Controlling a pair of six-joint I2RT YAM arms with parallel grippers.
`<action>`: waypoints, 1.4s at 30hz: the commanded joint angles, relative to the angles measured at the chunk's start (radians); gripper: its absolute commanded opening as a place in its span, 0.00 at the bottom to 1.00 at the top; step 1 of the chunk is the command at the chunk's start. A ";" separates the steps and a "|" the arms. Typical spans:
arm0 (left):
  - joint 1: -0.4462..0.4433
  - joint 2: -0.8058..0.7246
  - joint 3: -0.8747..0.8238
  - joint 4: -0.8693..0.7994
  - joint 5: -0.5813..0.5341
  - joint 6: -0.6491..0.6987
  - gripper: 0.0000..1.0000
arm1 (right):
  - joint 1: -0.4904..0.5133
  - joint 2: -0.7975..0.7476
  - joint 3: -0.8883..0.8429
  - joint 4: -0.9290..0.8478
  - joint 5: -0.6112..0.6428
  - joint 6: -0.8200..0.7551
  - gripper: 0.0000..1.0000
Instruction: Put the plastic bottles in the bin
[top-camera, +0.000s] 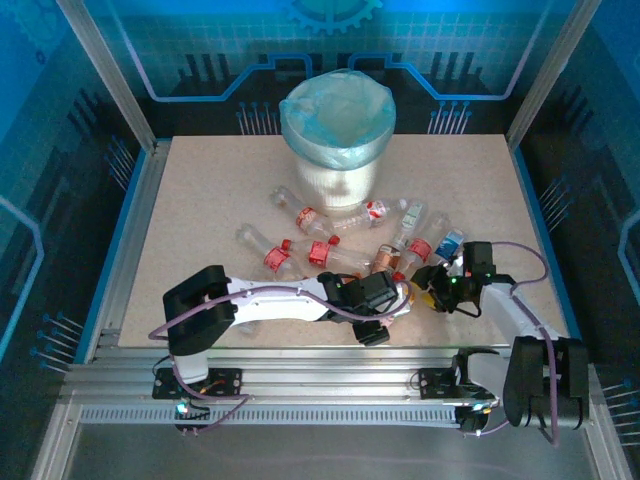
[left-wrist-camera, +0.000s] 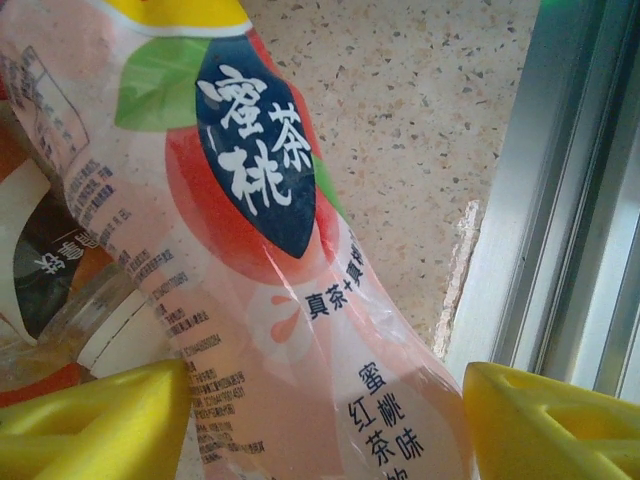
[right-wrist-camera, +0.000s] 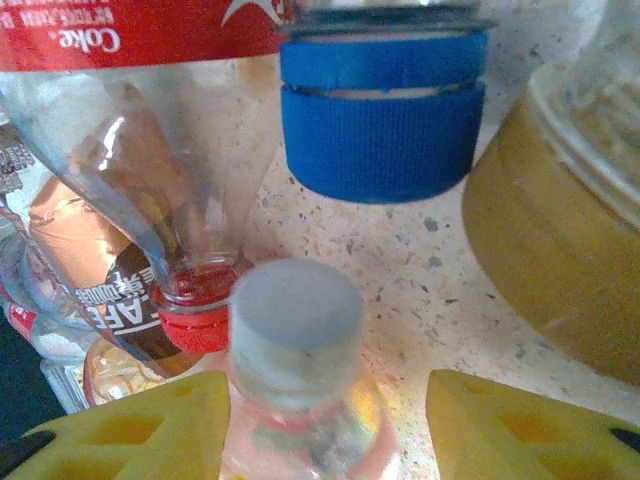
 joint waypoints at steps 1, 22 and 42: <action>-0.006 0.039 0.011 -0.057 -0.031 0.014 0.70 | -0.014 0.010 -0.008 0.022 -0.035 -0.012 0.60; -0.005 -0.001 -0.010 -0.026 -0.072 0.030 0.72 | -0.012 0.136 0.033 0.054 -0.059 -0.057 0.42; -0.002 -0.415 -0.084 0.195 -0.200 0.116 0.89 | 0.076 -0.258 0.340 -0.350 0.250 -0.109 0.10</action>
